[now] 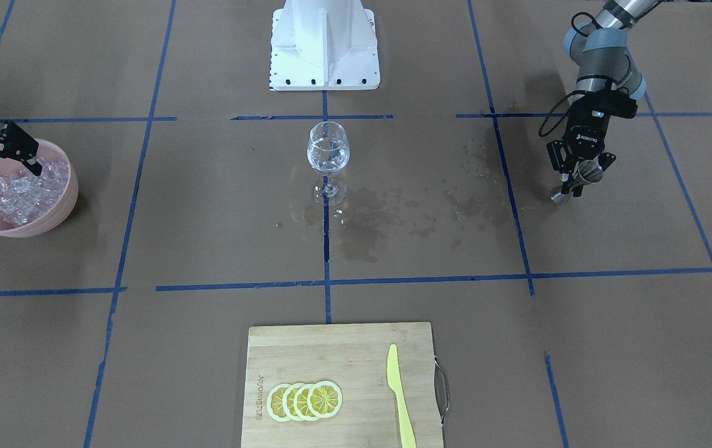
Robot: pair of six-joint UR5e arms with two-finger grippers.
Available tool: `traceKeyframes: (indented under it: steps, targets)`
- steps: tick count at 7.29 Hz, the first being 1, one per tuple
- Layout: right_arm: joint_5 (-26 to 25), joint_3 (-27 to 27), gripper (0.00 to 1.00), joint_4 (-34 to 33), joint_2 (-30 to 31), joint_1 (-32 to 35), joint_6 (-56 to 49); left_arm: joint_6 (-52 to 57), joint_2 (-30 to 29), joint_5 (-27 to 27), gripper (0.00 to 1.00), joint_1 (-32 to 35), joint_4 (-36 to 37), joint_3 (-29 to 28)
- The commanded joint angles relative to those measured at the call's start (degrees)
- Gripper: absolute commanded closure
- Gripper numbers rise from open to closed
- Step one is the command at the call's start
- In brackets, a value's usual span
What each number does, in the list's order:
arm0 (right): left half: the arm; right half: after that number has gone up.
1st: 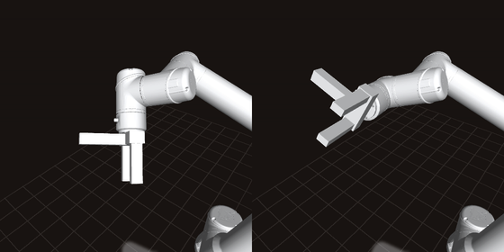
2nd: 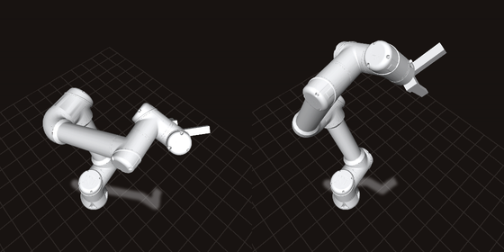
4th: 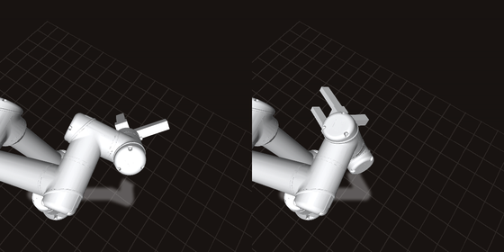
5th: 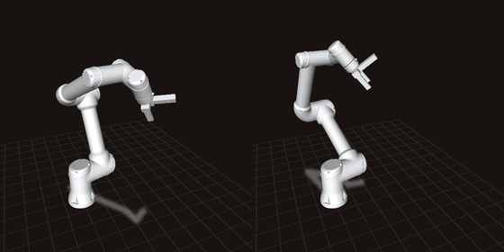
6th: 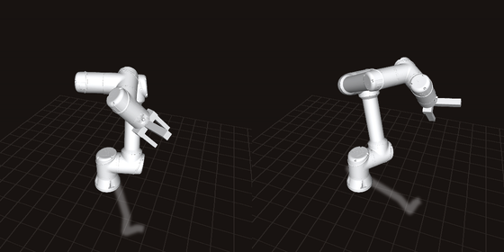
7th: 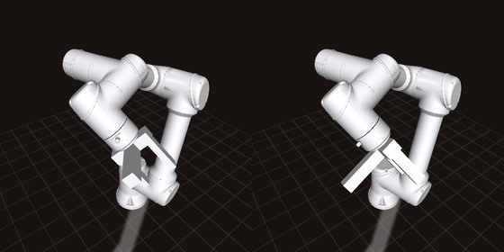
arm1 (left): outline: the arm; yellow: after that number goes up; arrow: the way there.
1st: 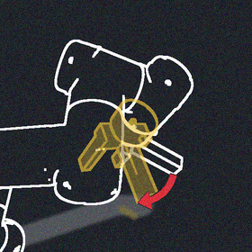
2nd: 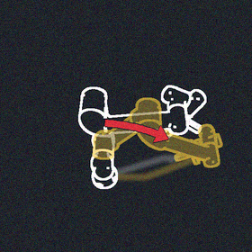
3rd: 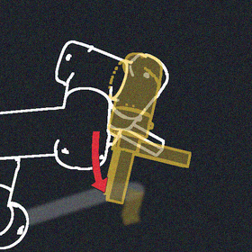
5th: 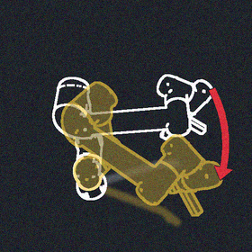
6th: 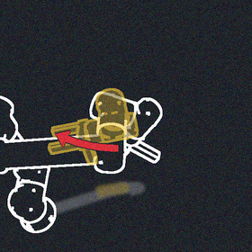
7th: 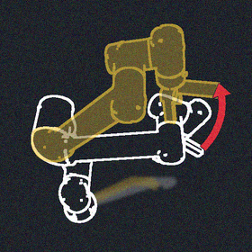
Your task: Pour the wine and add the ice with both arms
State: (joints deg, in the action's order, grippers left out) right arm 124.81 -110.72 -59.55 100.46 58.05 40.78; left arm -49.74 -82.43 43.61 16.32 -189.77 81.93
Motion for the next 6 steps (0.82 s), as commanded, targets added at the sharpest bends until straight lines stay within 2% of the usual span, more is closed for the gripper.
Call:
traceKeyframes:
  steps: [1,4,5,6]
  targets:
    - [-0.01,-0.02,0.00,-0.04,0.00,-0.13,0.00,-0.01,-0.19,0.07,1.00,-1.02,0.02,-0.89]
    - [-0.01,-0.02,0.00,-0.04,0.00,-0.13,0.09,-0.01,-0.19,0.16,1.00,-1.82,0.02,-0.89]
    - [0.08,-0.11,0.00,0.05,0.00,-0.13,0.79,-0.01,-0.19,0.24,0.94,-1.82,0.02,-0.80]
    - [-0.01,-0.45,0.00,0.05,-0.09,-0.83,2.27,-0.01,-0.19,0.33,0.80,-1.90,0.02,-0.89]
